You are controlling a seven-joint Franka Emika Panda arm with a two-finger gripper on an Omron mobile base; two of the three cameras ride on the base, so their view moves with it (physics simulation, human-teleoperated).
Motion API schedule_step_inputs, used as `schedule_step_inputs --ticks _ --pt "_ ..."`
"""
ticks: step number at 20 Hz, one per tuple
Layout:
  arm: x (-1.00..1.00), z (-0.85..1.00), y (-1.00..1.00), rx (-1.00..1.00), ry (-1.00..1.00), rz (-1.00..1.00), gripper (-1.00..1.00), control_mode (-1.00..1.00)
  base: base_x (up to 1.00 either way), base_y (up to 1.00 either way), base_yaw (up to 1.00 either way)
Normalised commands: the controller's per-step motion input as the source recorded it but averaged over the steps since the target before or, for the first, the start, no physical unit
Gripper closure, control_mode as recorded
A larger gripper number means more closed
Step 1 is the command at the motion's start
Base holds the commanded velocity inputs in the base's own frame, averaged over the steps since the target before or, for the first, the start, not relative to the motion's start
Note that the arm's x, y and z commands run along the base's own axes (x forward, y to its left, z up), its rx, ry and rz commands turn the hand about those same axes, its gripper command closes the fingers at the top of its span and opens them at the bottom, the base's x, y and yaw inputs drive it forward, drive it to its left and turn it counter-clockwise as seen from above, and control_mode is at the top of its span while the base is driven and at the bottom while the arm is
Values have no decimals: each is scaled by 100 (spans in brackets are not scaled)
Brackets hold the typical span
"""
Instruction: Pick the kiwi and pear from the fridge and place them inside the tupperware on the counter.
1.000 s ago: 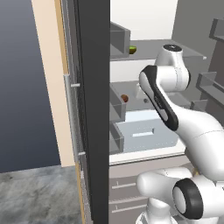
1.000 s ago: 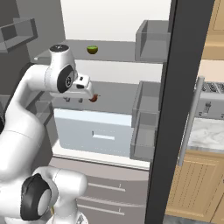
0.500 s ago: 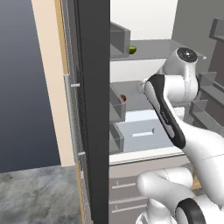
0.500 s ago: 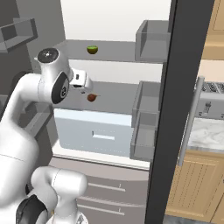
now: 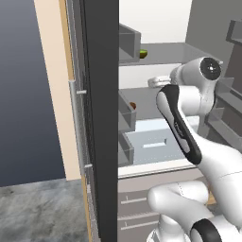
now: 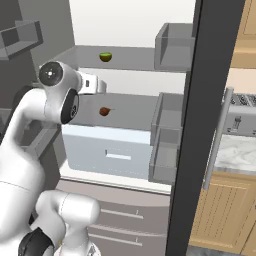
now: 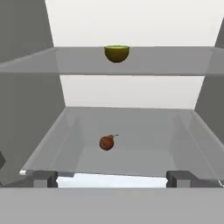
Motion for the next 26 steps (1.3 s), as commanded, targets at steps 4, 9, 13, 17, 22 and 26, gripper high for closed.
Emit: schedule_step_inputs --ticks 4,9,13,17,22,26 --pt "47 53 0 8 0 0 -100 -100 0 0 0" --pt "47 60 0 4 0 0 -100 -100 0 0 0" --pt "64 47 0 1 2 0 -100 -100 0 0 0" --pt "62 12 -2 0 16 0 -100 -100 0 0 0" --pt "50 -7 -4 0 9 0 -100 -100 0 0 0" --pt "51 -20 -1 0 3 0 -100 -100 0 0 0"
